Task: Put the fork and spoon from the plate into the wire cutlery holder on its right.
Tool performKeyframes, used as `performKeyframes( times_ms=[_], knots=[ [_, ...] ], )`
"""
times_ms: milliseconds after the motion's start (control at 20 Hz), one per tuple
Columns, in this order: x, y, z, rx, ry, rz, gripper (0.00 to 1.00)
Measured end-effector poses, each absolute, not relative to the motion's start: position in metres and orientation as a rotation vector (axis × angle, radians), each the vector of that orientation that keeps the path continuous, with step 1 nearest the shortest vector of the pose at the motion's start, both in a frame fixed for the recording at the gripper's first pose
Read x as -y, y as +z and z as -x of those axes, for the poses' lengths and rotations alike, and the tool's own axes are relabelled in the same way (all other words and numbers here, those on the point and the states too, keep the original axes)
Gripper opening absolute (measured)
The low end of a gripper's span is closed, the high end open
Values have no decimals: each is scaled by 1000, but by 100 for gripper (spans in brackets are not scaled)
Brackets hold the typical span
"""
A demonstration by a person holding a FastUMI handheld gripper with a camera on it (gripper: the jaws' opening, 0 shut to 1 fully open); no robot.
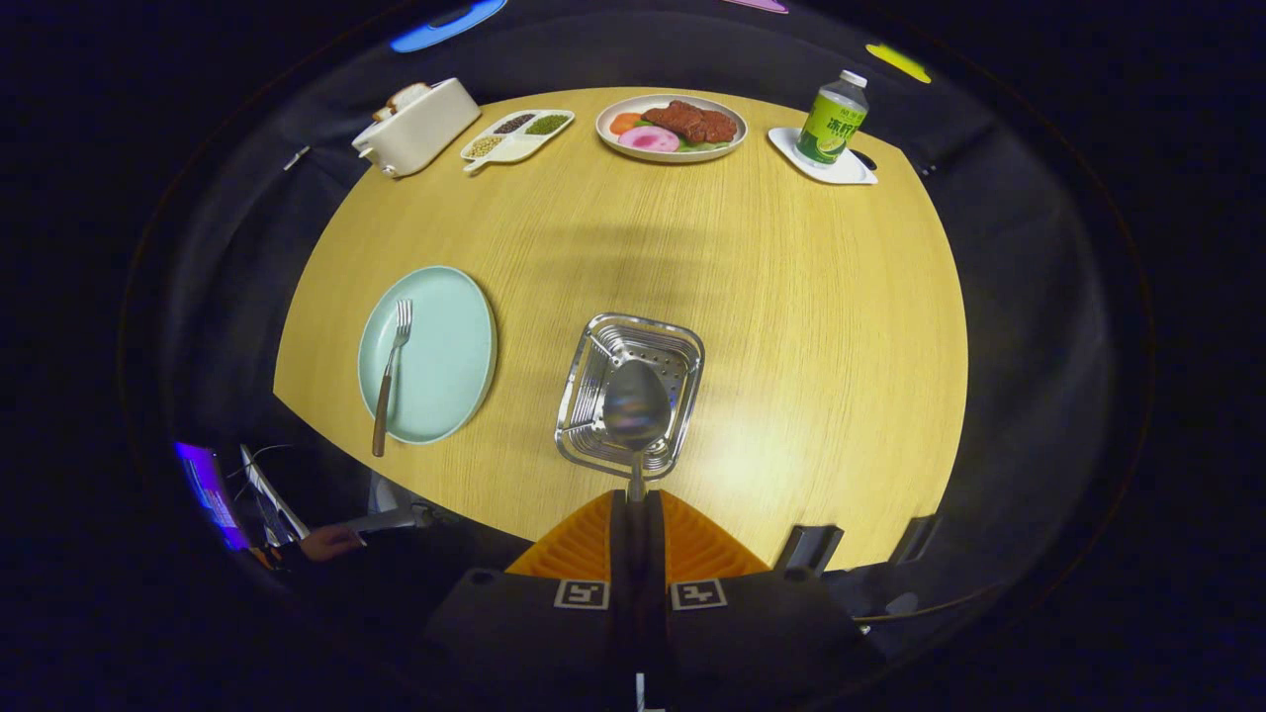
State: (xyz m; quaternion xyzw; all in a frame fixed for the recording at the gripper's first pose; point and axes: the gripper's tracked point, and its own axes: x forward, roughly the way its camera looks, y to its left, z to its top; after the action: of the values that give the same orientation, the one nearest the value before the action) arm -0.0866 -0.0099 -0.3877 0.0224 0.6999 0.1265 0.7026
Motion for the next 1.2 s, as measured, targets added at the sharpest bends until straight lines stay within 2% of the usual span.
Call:
performKeyframes(
  times_ms=[150, 400, 450, 500, 750, 800, 950, 1000, 1200],
  knots=[
    [10, -394, 78, -1575, 262, -65, 9],
    [11, -395, 65, -1551, 222, -110, 19],
    [12, -395, 63, -1539, 215, -111, 22],
    [13, -393, 59, -1522, 207, -111, 33],
    [5, -365, 36, -1282, 198, -105, 55],
    [-1, -359, 35, -1234, 198, -103, 65],
    [-34, -340, 37, -1118, 211, -123, 68],
    [-47, -335, 39, -1092, 220, -130, 73],
    [-114, -321, 47, -1026, 302, -156, 73]
  ],
)
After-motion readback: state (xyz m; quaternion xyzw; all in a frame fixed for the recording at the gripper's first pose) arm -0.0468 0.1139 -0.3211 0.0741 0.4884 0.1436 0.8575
